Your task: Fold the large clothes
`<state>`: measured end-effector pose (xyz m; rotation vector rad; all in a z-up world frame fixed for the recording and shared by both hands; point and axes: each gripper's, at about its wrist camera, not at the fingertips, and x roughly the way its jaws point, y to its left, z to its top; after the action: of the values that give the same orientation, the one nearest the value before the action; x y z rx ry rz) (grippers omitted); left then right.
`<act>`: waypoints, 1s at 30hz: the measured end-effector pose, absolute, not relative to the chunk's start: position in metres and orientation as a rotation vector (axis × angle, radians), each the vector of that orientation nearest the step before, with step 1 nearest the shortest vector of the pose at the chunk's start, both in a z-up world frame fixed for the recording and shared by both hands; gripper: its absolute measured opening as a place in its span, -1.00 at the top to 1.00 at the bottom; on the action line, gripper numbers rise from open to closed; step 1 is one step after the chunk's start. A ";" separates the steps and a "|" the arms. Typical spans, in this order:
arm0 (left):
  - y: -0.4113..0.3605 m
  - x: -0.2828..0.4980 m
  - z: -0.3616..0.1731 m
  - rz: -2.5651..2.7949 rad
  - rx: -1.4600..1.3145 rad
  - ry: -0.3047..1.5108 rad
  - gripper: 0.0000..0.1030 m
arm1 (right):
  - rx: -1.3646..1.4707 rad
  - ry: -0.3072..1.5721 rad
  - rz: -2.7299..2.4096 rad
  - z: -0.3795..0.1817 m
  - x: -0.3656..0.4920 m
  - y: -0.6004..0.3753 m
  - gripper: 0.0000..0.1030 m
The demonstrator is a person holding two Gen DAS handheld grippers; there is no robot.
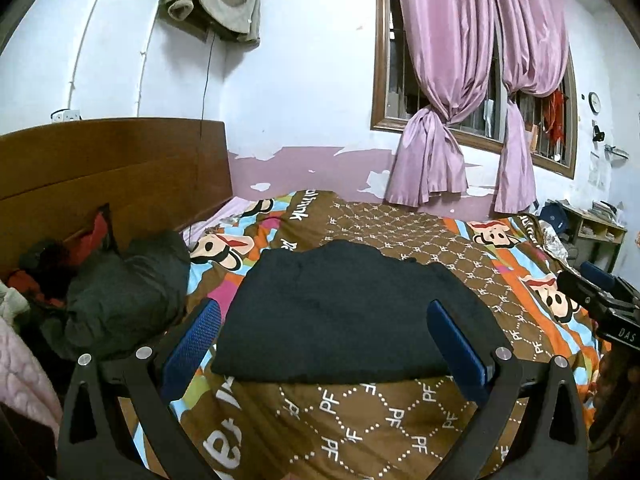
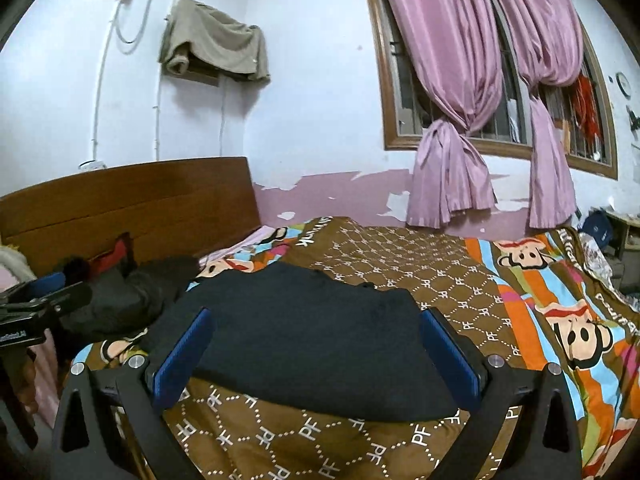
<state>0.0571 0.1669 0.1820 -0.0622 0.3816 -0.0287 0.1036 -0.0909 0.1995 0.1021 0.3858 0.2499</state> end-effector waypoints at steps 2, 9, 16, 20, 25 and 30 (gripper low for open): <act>0.162 0.050 0.181 -0.028 -0.052 0.377 -0.96 | 0.083 0.375 0.260 0.197 0.097 -0.087 -1.00; 0.154 0.037 0.163 -0.022 -0.022 0.370 -0.96 | 0.065 0.373 0.263 0.174 0.084 -0.074 -1.00; 0.156 0.032 0.128 -0.005 -0.010 0.375 -0.96 | 0.072 0.399 0.241 0.143 0.072 -0.065 -1.00; 0.159 0.030 0.107 0.002 -0.007 0.389 -0.96 | 0.082 0.430 0.233 0.127 0.069 -0.061 -1.00; 0.163 0.032 0.087 0.001 -0.032 0.426 -0.96 | 0.090 0.458 0.232 0.115 0.067 -0.059 -1.00; 0.164 0.031 0.077 0.006 -0.023 0.447 -0.96 | 0.100 0.474 0.224 0.110 0.067 -0.059 -1.00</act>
<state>0.0307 0.1639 0.0765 -0.0232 0.4471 0.0062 0.0669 -0.0591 0.1103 0.1003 0.4739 0.2235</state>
